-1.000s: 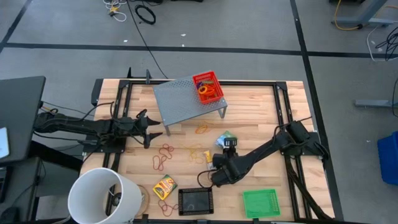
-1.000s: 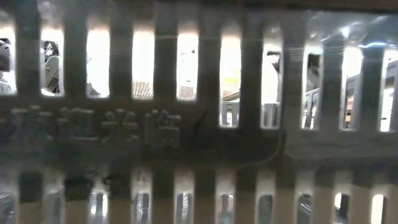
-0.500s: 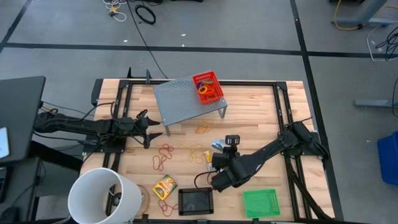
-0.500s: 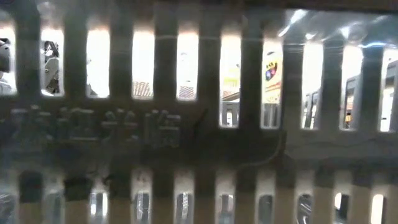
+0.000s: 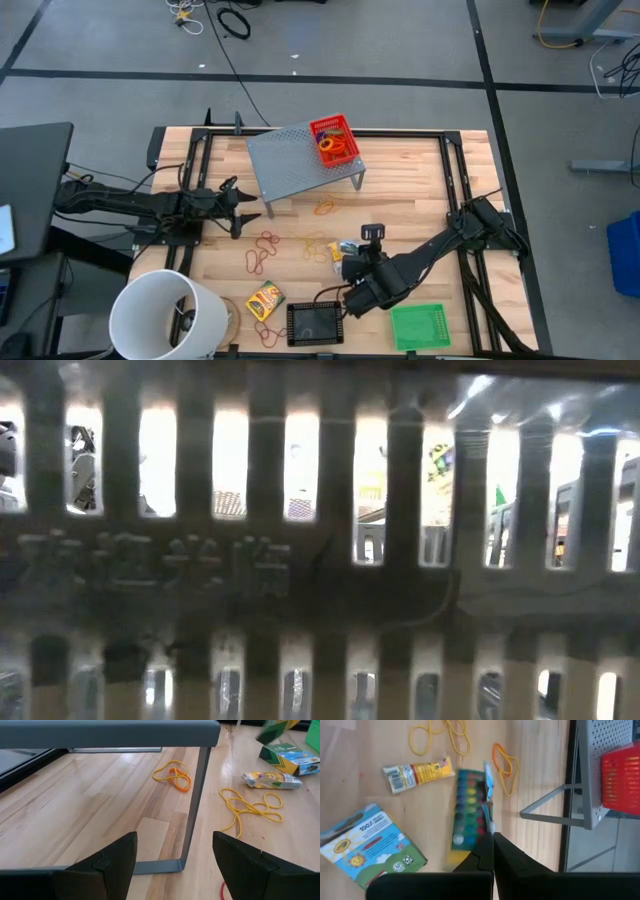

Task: Pick & Place Office Desk Supplies
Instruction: Put the top yellow crayon box into the black bin

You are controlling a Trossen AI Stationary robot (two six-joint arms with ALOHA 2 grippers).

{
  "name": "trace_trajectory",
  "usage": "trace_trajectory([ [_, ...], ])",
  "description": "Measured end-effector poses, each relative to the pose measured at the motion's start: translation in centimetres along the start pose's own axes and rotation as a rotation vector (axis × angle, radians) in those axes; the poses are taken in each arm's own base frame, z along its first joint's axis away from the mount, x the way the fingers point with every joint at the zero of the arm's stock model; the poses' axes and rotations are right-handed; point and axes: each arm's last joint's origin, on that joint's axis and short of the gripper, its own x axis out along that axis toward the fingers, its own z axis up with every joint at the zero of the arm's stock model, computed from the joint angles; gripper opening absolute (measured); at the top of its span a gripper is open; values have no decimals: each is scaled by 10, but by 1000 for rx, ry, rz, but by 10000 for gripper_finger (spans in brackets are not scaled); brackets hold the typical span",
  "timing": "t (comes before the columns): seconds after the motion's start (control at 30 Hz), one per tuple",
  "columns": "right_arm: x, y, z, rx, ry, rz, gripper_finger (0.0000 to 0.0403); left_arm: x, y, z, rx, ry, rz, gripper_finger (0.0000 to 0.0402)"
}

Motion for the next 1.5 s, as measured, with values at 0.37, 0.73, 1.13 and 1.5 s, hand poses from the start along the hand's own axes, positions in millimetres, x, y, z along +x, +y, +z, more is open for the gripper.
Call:
trace_trajectory([
  [0.37,-9,13,-7,-13,39,111,0,0,0,0,0,0,0,262],
  [0.73,-20,27,-14,-39,40,186,0,0,0,0,1,0,0,262],
  [1.13,-27,44,2,-82,-96,419,0,0,0,0,1,-1,0,262],
  [1.5,-32,51,13,-77,-185,575,0,0,0,0,1,-1,0,262],
])
